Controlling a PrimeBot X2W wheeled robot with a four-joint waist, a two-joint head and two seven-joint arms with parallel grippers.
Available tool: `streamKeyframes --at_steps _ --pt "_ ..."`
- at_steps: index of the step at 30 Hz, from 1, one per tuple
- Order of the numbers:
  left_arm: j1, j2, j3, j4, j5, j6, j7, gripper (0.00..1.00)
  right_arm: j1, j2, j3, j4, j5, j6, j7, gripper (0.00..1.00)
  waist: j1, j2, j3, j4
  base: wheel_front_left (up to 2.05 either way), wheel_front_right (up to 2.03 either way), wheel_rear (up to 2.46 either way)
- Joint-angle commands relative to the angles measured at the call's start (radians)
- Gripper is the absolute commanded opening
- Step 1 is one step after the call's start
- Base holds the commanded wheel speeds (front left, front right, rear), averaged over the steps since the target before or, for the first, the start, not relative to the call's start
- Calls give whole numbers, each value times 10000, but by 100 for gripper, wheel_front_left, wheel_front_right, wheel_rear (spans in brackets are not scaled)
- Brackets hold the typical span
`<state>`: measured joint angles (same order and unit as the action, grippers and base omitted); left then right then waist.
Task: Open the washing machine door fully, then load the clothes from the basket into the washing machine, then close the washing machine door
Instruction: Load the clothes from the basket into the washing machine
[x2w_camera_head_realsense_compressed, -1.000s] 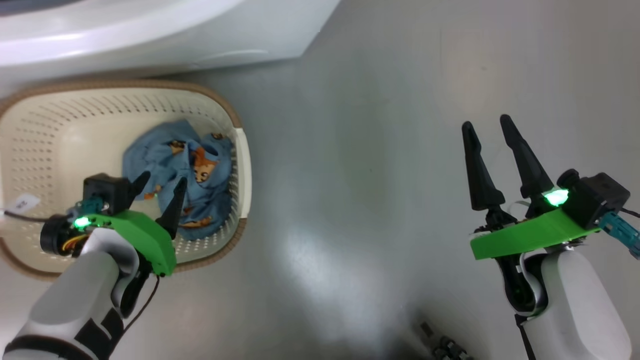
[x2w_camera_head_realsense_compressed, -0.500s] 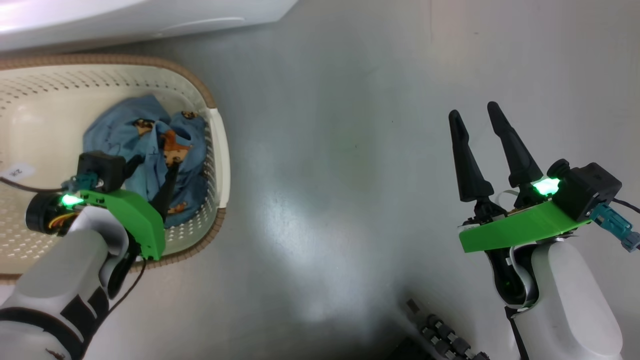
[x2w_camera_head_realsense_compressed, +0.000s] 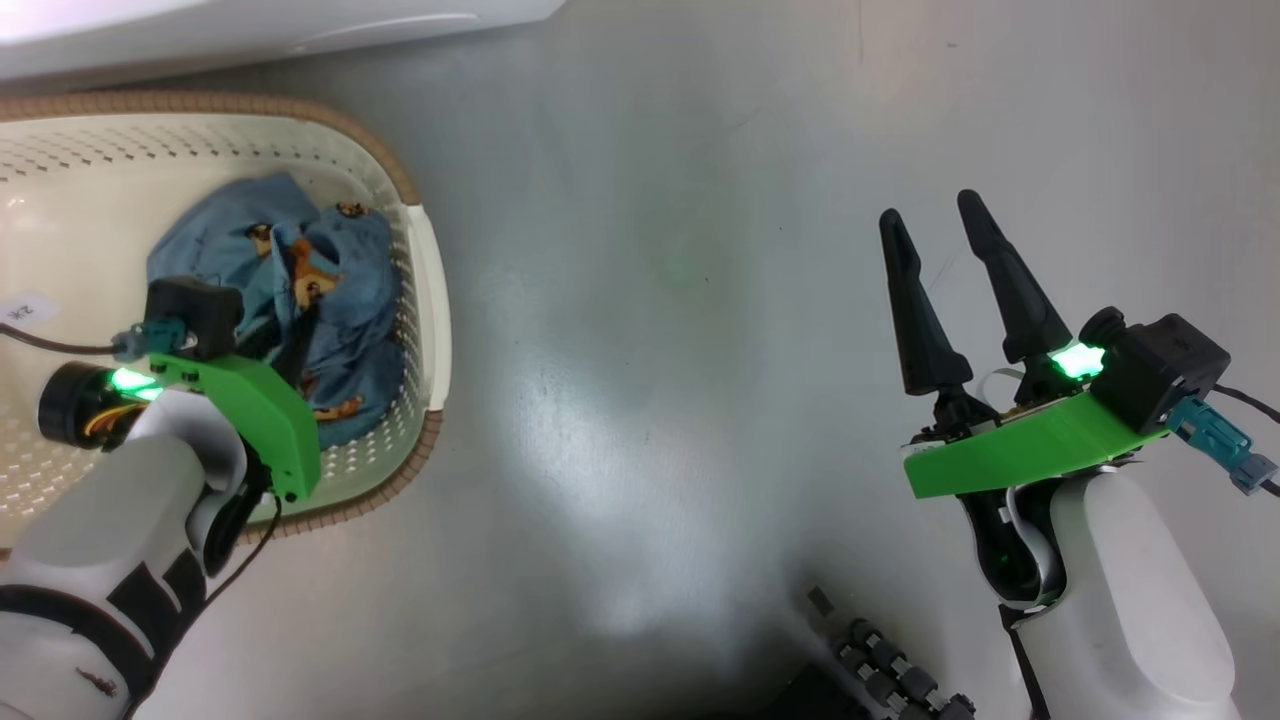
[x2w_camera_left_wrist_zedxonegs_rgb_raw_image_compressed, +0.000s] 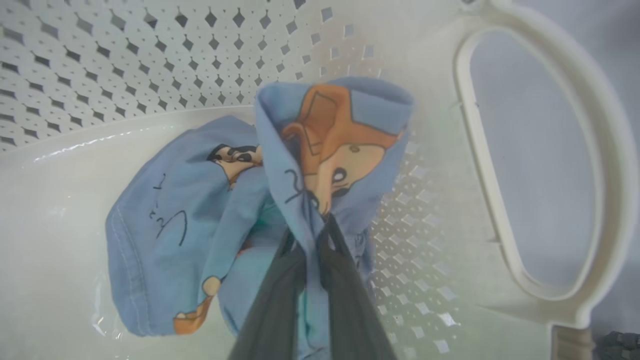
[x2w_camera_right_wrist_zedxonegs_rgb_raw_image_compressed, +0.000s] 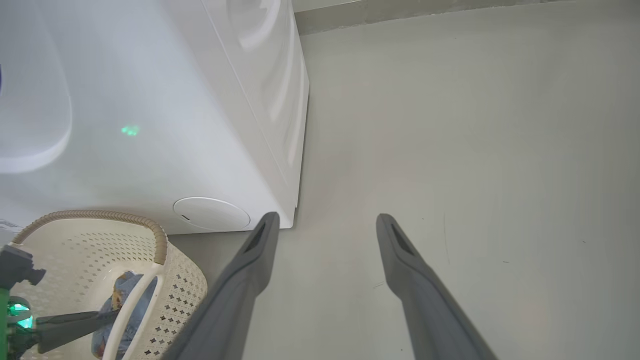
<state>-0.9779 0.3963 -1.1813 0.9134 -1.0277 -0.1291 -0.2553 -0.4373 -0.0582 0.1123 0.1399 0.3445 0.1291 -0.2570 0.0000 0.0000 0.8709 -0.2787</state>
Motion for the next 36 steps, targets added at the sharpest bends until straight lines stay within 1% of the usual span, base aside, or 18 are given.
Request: streamKeyframes --at_steps 1,7,10,13,18,22,36 --pt "-52 240 117 -17 -90 -15 -65 0 225 35 176 -193 -101 16 -48 100 0 0 -28 15 0 0 0" --pt "-72 201 22 -110 -445 -15 -65 0 268 36 128 -100 -133 16 -48 100 0 0 -230 139 0 0 0" --pt "51 204 221 -239 -479 -15 -65 0 333 16 94 -2 -120 16 -48 100 0 0 -447 263 0 0 0" --pt "284 209 650 -438 -401 -15 -65 0 411 -17 51 115 -85 16 -48 100 0 0 -754 414 0 0 0" --pt "919 238 1536 -776 -58 -15 -65 0 567 -93 49 344 -4 16 -48 100 0 0 -1462 675 0 0 0" --pt "1477 196 2451 -1056 303 -15 -65 0 746 -207 18 557 70 16 -48 100 0 0 -2144 915 0 0 0" --pt "3868 -14 5767 -2461 2401 -15 -65 0 1754 -860 139 1302 366 16 -48 100 0 0 -4695 1573 0 0 0"
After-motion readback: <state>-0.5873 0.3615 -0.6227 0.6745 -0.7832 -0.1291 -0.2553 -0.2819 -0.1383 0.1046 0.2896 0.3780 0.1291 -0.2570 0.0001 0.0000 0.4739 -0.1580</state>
